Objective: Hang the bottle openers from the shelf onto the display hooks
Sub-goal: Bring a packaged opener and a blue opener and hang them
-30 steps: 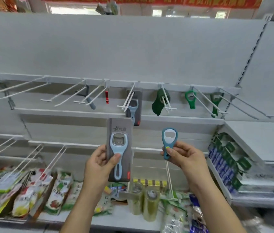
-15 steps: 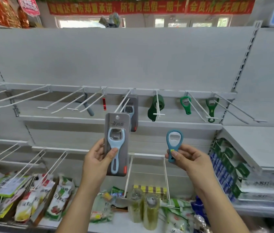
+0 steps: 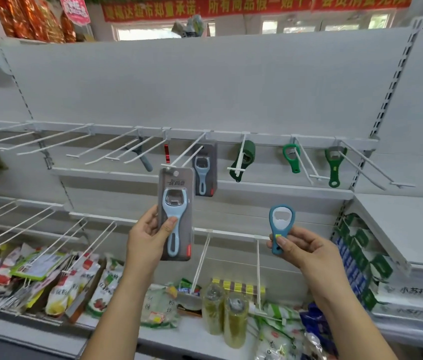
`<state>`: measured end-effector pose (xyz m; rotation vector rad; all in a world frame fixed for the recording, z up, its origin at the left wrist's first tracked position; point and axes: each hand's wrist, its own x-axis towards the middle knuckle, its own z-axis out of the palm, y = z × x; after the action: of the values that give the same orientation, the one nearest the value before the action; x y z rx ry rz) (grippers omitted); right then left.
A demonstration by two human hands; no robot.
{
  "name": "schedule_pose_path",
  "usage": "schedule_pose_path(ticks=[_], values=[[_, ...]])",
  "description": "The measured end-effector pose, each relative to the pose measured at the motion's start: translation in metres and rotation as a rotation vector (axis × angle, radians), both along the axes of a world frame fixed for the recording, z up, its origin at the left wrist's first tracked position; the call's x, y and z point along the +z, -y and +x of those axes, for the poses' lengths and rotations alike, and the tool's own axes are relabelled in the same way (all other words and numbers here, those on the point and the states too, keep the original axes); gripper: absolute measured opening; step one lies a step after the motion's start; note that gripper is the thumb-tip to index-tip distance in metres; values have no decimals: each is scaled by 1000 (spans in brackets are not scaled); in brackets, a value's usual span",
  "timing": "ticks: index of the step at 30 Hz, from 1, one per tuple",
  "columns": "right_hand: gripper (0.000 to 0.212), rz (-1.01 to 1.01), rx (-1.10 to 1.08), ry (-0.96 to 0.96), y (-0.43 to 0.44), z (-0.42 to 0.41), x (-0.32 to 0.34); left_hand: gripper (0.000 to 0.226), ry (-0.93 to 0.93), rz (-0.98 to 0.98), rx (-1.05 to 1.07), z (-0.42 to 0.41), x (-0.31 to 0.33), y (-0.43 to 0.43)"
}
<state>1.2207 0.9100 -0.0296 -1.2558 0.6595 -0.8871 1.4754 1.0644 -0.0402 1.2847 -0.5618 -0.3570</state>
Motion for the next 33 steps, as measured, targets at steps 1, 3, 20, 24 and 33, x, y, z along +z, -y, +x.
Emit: schedule_pose_path(ticks=[1,3,20,24,33], values=[[26,0,3,-9,0,1,-1,43,11,6,-5,2,1,1],[24,-1,1,-29,-2,4,-1,41,34,8,-17,8,2,4],[28,7,-160,-23,18,36,3,56,-8,-91,21,72,-22,101],[24,-29,-232,-56,25,30,6,32,-13,-103,92,87,-34,139],[22,-59,-306,-73,37,40,10,54,-94,-113,10,125,-44,190]])
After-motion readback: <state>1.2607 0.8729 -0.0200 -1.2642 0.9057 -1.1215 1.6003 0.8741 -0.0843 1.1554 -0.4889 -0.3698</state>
